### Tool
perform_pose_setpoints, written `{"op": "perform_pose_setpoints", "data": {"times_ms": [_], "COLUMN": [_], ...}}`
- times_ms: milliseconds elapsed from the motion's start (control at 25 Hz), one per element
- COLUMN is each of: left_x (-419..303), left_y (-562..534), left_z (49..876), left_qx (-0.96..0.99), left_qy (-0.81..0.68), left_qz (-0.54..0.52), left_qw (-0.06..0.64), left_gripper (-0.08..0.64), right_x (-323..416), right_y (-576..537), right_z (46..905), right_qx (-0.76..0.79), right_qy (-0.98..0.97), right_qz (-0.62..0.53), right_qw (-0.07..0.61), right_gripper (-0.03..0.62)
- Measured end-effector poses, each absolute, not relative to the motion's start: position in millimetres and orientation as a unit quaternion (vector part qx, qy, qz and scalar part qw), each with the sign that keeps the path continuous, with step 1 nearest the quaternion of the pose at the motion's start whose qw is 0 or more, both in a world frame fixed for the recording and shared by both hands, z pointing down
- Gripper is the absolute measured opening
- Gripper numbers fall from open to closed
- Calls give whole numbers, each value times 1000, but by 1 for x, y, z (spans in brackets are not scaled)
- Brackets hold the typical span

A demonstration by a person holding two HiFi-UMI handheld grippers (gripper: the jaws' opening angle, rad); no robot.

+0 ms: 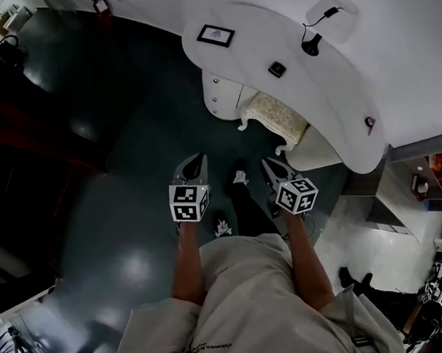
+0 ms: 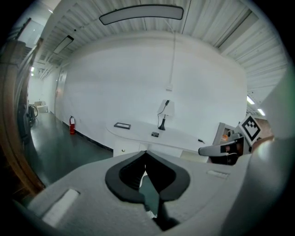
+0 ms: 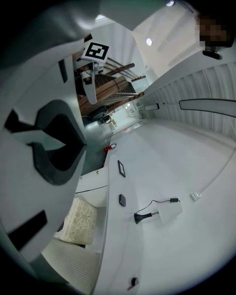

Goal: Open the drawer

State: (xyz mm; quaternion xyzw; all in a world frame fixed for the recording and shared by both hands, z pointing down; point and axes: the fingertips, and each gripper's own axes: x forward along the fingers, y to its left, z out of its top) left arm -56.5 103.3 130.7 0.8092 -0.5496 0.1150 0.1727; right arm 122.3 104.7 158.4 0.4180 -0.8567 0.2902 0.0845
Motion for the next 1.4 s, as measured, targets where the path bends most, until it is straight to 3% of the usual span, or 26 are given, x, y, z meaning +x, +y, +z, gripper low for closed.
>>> {"op": "perform_pose_setpoints", "data": {"times_ms": [360,840,1120,1400], "left_x": [-62,-7,-9,-38], "left_y": [37,-76,-156,-170], "left_z": [105,136,127,111], "left_qx": [801,823,824,815], "left_qy": [-570,-523,-524,-543], "left_qz": [101,149,150,136], "left_qw": [156,167,152,149], "left_gripper": [9,9,9,9], "right_x": [113,153,139,109], "right_y": [15,-113,-191,-212], "right_z": [136,174,165,152], "right_qx": [420,470,475,488], "right_qy": [-865,-831,-844,-848], "right_qz": [271,297,245,194], "right_qw": [49,17,32,66], "right_gripper": [14,14,15,15]}}
